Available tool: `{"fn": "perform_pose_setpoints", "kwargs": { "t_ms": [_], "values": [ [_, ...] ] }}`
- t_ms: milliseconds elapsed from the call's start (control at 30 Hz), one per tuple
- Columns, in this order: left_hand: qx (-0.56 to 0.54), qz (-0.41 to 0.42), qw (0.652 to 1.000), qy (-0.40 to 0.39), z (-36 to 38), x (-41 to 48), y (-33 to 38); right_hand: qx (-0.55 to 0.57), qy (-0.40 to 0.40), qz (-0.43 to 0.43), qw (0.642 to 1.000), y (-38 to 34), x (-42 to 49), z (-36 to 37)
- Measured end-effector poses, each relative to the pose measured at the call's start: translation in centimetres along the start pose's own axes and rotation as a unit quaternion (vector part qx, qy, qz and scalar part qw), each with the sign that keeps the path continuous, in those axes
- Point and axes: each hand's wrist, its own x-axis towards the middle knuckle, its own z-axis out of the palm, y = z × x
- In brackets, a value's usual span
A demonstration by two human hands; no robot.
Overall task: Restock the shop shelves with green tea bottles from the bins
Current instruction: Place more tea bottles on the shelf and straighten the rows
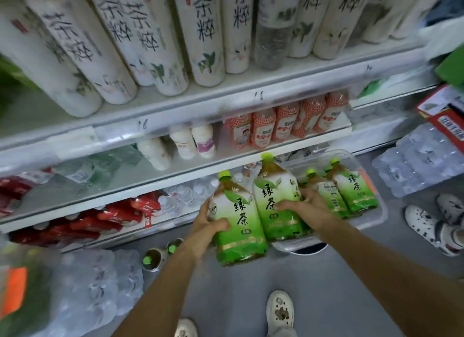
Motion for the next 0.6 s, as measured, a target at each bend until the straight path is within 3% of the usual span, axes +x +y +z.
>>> {"fn": "perform_pose_setpoints", "kwargs": {
  "t_ms": [200,367,467,600],
  "values": [
    [-0.032,-0.033,0.997,-0.069,-7.6,-9.0,4.3,0.157,-0.054,0.051,0.985,-0.6,-9.9,7.7],
    [-0.023,-0.064,0.995,-0.071,-13.4,-14.8,6.4,0.255,-0.097,0.019,0.962,-0.7,-17.4,14.2],
    [-0.03,-0.069,0.994,-0.082,-16.6,-17.5,6.5,0.273,-0.11,-0.018,0.956,-1.4,-21.1,17.2],
    [-0.015,-0.02,0.999,-0.029,-20.2,-20.1,5.3,0.261,-0.134,-0.041,0.955,-1.7,-25.0,20.0]
  ]
}}
